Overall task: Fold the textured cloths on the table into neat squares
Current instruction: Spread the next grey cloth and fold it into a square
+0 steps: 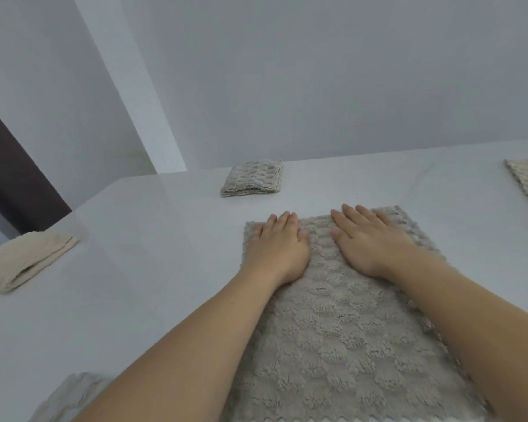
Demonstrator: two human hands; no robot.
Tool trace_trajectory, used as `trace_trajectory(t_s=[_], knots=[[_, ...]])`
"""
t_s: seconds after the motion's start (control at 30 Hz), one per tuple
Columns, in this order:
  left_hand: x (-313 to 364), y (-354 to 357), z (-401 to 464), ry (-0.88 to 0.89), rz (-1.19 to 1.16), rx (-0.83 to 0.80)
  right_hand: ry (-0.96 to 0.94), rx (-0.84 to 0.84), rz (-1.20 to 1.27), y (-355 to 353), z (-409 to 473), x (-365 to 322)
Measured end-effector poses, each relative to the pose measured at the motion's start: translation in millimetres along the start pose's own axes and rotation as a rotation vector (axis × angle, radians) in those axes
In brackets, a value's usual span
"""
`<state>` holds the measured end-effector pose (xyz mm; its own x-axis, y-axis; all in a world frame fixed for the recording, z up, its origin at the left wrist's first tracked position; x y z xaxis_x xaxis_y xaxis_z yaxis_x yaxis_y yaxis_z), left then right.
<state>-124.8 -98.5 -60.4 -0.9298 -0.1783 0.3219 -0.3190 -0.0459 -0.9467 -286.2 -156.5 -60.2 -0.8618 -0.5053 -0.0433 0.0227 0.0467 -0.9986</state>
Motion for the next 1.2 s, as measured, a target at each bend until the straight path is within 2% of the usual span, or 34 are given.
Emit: trace_trajectory(t_s=[0.27,0.37,0.43,0.5,0.63,0.83,1.0,1.1,1.2], knots=[[-28,-14,-7,-0.118,0.051,-0.044,0.179,-0.096,-0.086,-10,-18,47],[-4,-24,-2,-0.106,0.086,-0.024,0.139,-0.039,-0.094,-27,-17,30],[18,-19,-4,0.002,0.044,0.051,0.069,0.038,-0.033,-30,-14,14],[32,-4,-11,0.072,0.018,0.059,0.012,0.028,-0.008,-20,-16,1],[27,12,-14,0.024,0.019,0.012,0.038,0.015,0.001,0,-16,2],[23,6,-17,0.054,0.025,-0.022,0.029,0.003,-0.004,-4,-21,7],[-24,-8,-24,-0.038,0.051,-0.017,0.174,-0.046,-0.03,-5,-37,56],[-32,-11,-26,-0.076,0.05,-0.026,0.208,-0.06,-0.041,-6,-42,59],[-20,-15,-25,-0.136,0.236,-0.028,0.251,-0.119,-0.172,-15,-38,50]])
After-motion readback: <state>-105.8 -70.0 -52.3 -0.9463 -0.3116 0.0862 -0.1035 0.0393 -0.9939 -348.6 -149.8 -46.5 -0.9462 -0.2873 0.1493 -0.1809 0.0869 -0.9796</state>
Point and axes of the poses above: each hand's wrist, its own z-axis towards the middle knuckle, its own y-axis out of the palm, x = y × z, the point moved 1 cm from there along z, towards the middle knuckle, and after that the axes turned 7 degrees about -z, right-handed, at the moved point
